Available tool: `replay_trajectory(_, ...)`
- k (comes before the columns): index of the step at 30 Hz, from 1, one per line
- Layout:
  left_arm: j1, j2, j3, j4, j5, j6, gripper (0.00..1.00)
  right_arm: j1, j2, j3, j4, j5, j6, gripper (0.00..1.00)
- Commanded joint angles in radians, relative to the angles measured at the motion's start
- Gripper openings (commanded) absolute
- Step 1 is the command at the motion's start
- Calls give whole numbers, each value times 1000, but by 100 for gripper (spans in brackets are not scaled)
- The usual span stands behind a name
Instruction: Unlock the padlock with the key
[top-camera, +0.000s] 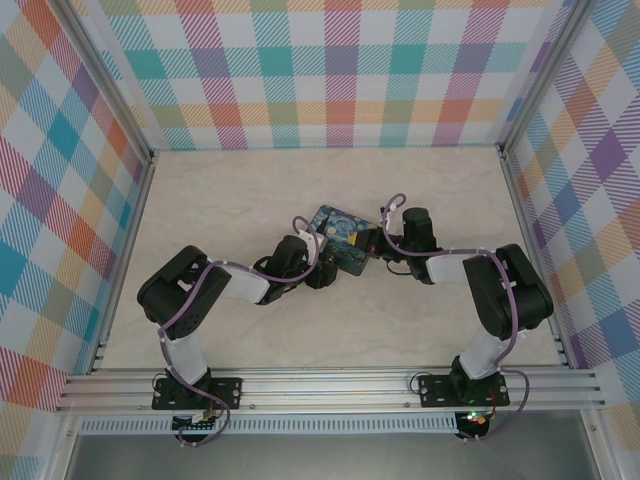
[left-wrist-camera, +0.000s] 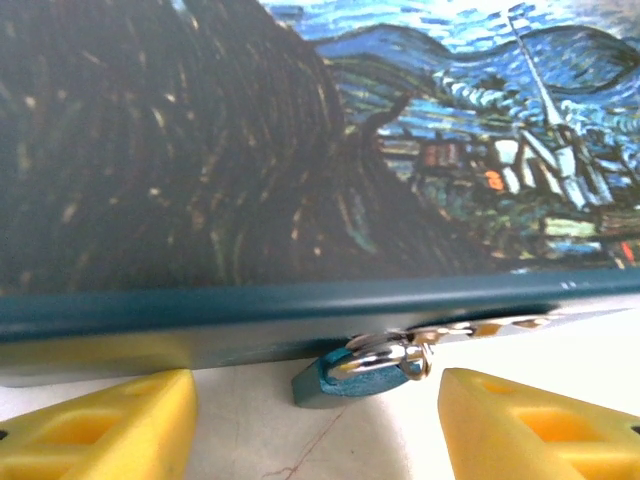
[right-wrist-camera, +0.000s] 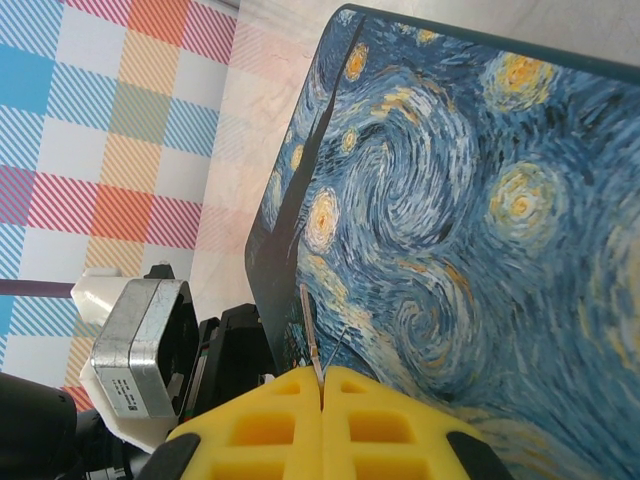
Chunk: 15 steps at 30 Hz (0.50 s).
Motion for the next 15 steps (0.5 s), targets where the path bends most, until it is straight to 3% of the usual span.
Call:
replay_trajectory(1, -19, 28, 18, 30, 15, 17, 63, 8, -8, -33, -82, 14, -34, 0)
replay_trajectory(9, -27, 14, 52, -7, 75, 12, 48, 9, -13, -38, -80, 15, -36, 0)
replay_trajectory(15, -30, 16, 75, -33, 83, 8, 45, 9, -13, -37, -76, 14, -36, 0)
